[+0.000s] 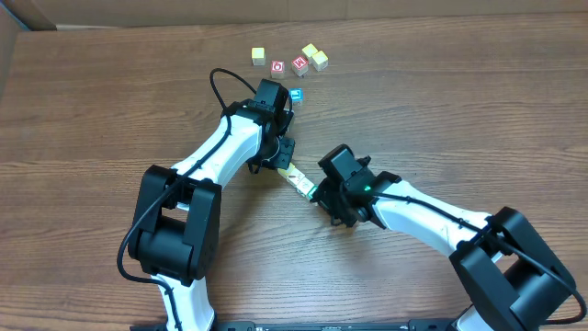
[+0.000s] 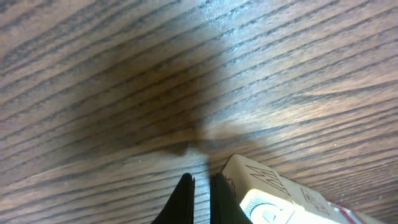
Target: Flip 4 blocks
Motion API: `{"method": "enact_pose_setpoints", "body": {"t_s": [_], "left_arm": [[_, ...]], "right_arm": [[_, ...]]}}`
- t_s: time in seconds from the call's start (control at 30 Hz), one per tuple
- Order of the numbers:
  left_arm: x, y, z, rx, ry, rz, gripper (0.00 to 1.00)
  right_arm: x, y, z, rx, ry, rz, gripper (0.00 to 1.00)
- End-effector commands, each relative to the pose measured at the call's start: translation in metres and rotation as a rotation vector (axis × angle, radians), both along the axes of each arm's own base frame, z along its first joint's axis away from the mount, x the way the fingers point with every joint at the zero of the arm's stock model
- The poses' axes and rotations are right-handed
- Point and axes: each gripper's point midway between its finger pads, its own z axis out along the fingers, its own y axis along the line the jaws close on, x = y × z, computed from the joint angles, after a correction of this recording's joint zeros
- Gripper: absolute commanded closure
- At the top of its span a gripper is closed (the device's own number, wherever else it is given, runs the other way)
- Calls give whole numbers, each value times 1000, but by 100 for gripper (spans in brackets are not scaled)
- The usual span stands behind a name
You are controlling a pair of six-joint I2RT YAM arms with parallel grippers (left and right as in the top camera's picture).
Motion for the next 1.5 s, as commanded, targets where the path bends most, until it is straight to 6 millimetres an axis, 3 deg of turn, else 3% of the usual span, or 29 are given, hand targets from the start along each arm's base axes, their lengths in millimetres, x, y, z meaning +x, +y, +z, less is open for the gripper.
{"method": "enact_pose_setpoints", "body": {"t_s": [0.0,0.37,0.93,1.23,1.47], "left_arm": [[-3,-6,-6,-14,14,-37,96],[-1,-17,-4,-62,-5,-115,96],[6,-20,-3,-75,-30,-121,96],[6,-20,-15,-70,-15,-121,96],[8,-21,-15,-73,-23,-122,96]], "right_arm": [[-6,13,11,50,24,-94,96],[-16,30,13,49,1,-189,96],[-17,36,14,64,-6,-248,96],[-19,50,19,94,-40,-246,96],[-19,49,16,85,-40,-247,96]]}}
